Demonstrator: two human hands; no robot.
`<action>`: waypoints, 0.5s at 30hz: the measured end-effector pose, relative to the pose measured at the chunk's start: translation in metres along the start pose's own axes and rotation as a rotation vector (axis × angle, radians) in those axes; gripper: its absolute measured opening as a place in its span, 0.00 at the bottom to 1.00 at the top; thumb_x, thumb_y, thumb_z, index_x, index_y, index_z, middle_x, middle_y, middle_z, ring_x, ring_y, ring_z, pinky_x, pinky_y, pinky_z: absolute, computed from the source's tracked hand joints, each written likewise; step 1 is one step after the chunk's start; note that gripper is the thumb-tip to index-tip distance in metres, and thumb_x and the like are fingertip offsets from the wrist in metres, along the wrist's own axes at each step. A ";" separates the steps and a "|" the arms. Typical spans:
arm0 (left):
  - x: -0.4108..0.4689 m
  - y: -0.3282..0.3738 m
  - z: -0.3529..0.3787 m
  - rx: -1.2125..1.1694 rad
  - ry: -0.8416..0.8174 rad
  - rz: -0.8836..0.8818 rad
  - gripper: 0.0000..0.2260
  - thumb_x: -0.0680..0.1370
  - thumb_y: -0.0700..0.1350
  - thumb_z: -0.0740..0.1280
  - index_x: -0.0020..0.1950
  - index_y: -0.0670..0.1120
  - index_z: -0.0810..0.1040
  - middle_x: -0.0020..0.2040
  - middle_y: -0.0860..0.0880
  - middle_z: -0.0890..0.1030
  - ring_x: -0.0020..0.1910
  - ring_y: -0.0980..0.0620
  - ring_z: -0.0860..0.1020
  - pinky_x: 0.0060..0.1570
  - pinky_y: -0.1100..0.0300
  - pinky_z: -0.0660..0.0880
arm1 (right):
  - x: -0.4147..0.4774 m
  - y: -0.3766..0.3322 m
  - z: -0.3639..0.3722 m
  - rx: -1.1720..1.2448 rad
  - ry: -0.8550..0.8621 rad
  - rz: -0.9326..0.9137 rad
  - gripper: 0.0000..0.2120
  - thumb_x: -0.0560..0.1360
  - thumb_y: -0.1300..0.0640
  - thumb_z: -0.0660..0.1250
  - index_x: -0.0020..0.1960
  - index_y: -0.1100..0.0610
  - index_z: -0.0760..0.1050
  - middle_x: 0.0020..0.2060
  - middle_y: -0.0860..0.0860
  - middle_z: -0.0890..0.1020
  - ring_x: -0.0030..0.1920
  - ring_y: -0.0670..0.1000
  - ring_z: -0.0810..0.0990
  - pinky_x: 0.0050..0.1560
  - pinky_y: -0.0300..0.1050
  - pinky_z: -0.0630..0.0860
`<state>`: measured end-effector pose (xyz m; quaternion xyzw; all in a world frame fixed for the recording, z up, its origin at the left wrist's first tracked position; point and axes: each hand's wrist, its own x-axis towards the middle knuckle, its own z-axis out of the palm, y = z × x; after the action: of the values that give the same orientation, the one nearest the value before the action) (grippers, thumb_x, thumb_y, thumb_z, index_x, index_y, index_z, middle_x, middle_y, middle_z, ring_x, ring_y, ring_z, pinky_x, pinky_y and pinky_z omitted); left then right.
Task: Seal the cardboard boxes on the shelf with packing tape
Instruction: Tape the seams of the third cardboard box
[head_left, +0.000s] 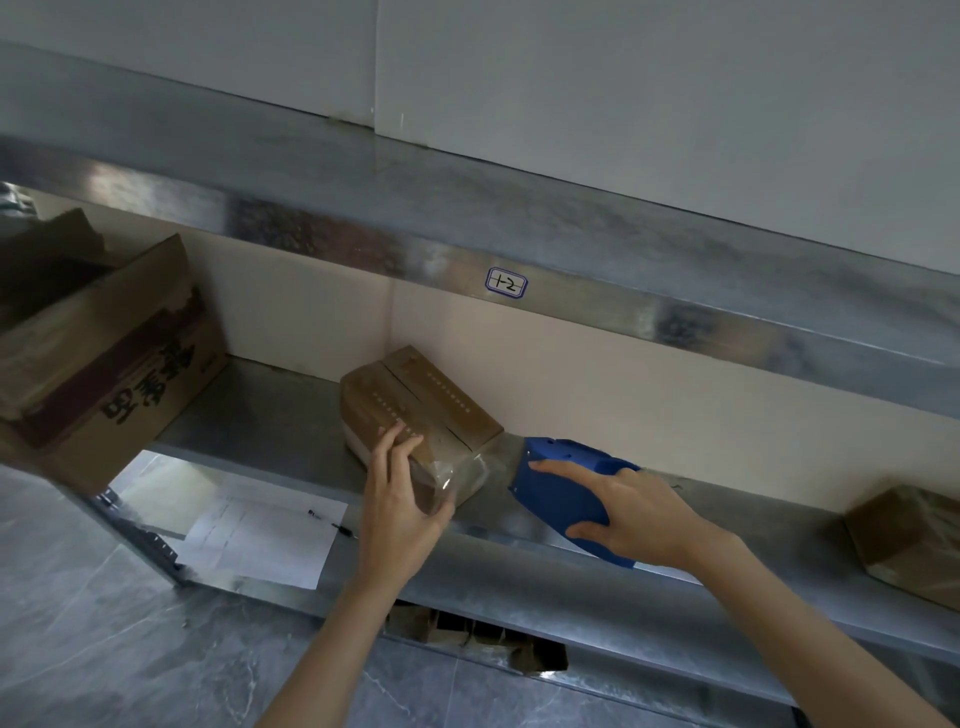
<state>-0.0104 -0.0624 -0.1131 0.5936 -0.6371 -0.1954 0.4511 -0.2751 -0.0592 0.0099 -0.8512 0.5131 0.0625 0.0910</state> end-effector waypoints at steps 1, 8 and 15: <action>0.002 0.001 0.000 0.024 0.020 -0.003 0.32 0.69 0.48 0.79 0.68 0.48 0.69 0.75 0.52 0.62 0.74 0.51 0.64 0.64 0.47 0.75 | 0.000 -0.001 -0.003 0.000 0.010 -0.010 0.35 0.78 0.42 0.64 0.75 0.31 0.45 0.50 0.45 0.82 0.32 0.43 0.71 0.33 0.32 0.64; 0.002 -0.005 -0.008 0.030 0.058 0.028 0.29 0.69 0.54 0.77 0.67 0.46 0.74 0.73 0.51 0.67 0.72 0.54 0.66 0.61 0.62 0.71 | 0.009 0.007 0.000 0.091 0.024 -0.042 0.37 0.78 0.44 0.64 0.72 0.25 0.41 0.53 0.49 0.82 0.42 0.49 0.79 0.46 0.45 0.78; 0.010 -0.031 -0.048 0.006 -0.133 0.069 0.30 0.68 0.55 0.75 0.68 0.52 0.72 0.76 0.58 0.65 0.76 0.62 0.59 0.73 0.55 0.62 | 0.011 -0.012 -0.008 0.062 -0.008 -0.101 0.35 0.81 0.48 0.62 0.74 0.30 0.40 0.34 0.40 0.72 0.32 0.44 0.68 0.33 0.34 0.65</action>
<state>0.0477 -0.0651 -0.1095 0.5583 -0.6865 -0.2165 0.4125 -0.2596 -0.0653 0.0170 -0.8725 0.4708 0.0452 0.1226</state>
